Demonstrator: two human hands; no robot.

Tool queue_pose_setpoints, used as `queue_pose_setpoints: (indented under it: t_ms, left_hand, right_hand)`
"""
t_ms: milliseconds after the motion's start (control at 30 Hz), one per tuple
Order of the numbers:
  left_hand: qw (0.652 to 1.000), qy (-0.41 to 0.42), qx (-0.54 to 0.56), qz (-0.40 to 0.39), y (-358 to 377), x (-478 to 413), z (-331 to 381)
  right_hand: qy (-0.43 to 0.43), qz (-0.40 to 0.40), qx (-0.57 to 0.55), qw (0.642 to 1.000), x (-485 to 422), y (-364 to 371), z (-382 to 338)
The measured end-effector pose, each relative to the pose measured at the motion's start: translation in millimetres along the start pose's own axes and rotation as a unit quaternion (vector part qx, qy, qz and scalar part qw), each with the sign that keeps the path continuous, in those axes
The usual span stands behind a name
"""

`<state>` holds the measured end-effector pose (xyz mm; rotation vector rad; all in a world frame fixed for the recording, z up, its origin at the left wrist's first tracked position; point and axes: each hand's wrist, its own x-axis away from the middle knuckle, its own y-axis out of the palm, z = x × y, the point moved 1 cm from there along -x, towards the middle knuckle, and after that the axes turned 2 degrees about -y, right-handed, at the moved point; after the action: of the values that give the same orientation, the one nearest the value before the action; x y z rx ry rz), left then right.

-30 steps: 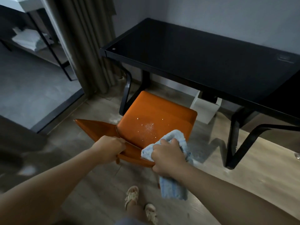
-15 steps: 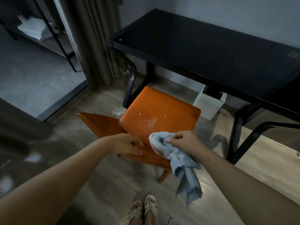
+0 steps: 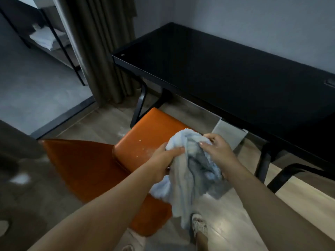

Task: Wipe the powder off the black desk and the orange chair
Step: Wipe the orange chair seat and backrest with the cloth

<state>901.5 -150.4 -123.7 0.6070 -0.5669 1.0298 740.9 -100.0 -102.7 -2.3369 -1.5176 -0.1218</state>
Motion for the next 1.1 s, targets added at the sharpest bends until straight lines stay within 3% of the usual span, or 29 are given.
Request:
queue_pose_setpoints:
  t_ms: [100, 167, 333, 433, 567, 800, 933, 1100]
  left_hand:
    - [0.994, -0.046, 0.074, 0.063, 39, -28, -3]
    - [0.987, -0.061, 0.119, 0.086, 67, -42, -3]
    - [0.968, -0.102, 0.196, 0.122, 99, -60, -9]
    - [0.966, -0.101, 0.145, 0.189, 95, -66, -19]
    - [0.973, -0.105, 0.075, 0.191, 75, -69, -23]
    - [0.932, -0.078, -0.038, 0.352, 7, -95, -41]
    - [0.891, -0.108, 0.000, 0.440, -40, -110, -57]
    - [0.867, -0.119, -0.046, 0.482, -92, -135, -66]
  right_hand:
    - [-0.038, -0.108, 0.146, 0.983, -28, -35, 26]
    - [-0.043, -0.186, 0.179, 0.965, -40, -53, 43]
    - [-0.002, -0.284, 0.140, 0.949, -57, -54, 65]
    - [0.021, -0.318, 0.083, 0.944, -65, -45, 69]
    - [0.061, -0.258, 0.058, 0.963, -75, -34, 78]
    - [0.081, -0.160, 0.148, 0.973, -115, -3, 87]
    - [0.059, -0.121, 0.207, 0.969, -141, 22, 86]
    - [-0.032, -0.092, 0.307, 0.947, -182, 71, 68]
